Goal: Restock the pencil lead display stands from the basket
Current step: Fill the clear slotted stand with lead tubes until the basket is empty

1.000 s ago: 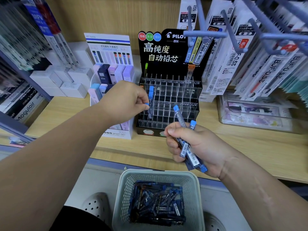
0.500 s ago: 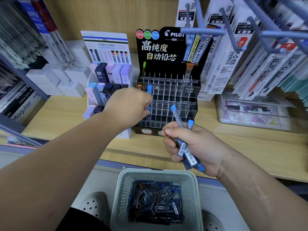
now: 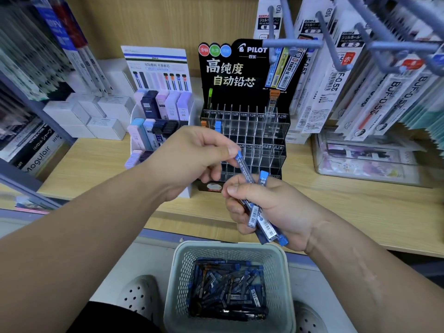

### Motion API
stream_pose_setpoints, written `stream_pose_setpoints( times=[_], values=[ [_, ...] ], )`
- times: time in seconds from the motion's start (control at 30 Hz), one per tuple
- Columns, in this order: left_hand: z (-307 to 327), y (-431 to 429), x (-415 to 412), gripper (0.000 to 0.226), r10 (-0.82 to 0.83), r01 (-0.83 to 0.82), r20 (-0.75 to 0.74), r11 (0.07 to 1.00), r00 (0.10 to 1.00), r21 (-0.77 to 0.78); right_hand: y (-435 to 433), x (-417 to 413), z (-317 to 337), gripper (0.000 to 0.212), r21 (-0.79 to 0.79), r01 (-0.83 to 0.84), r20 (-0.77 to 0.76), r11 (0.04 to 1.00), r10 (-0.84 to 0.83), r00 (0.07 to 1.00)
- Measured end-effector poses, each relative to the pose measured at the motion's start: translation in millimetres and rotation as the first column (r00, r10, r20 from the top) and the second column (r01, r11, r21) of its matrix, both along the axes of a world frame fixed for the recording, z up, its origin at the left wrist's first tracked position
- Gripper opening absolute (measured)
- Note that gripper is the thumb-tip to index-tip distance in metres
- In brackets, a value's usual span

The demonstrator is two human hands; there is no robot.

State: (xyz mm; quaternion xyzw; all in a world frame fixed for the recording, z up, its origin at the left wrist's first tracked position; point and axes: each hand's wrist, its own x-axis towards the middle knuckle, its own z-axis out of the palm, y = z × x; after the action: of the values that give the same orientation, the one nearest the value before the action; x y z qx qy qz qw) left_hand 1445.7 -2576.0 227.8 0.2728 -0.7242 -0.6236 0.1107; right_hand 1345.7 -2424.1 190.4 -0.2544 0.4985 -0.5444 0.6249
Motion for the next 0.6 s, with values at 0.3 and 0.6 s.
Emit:
stream_pose_setpoints(
  times=[0.3,0.6],
  values=[
    [1.2,4.7,-2.1,0.008,-0.026,0.041,-0.094,0.985,0.995,0.17,0.2,1.2,3.2,0.008,-0.025,-0.002,0.06,1.0,0.004,0.998],
    [11.8,-32.2,3.3,0.016,0.254,-0.263,-0.203,0.965,0.945,-0.014,2.4,-1.2,0.5,0.008,0.024,-0.017,0.028,1.0,0.016,0.999]
  ],
)
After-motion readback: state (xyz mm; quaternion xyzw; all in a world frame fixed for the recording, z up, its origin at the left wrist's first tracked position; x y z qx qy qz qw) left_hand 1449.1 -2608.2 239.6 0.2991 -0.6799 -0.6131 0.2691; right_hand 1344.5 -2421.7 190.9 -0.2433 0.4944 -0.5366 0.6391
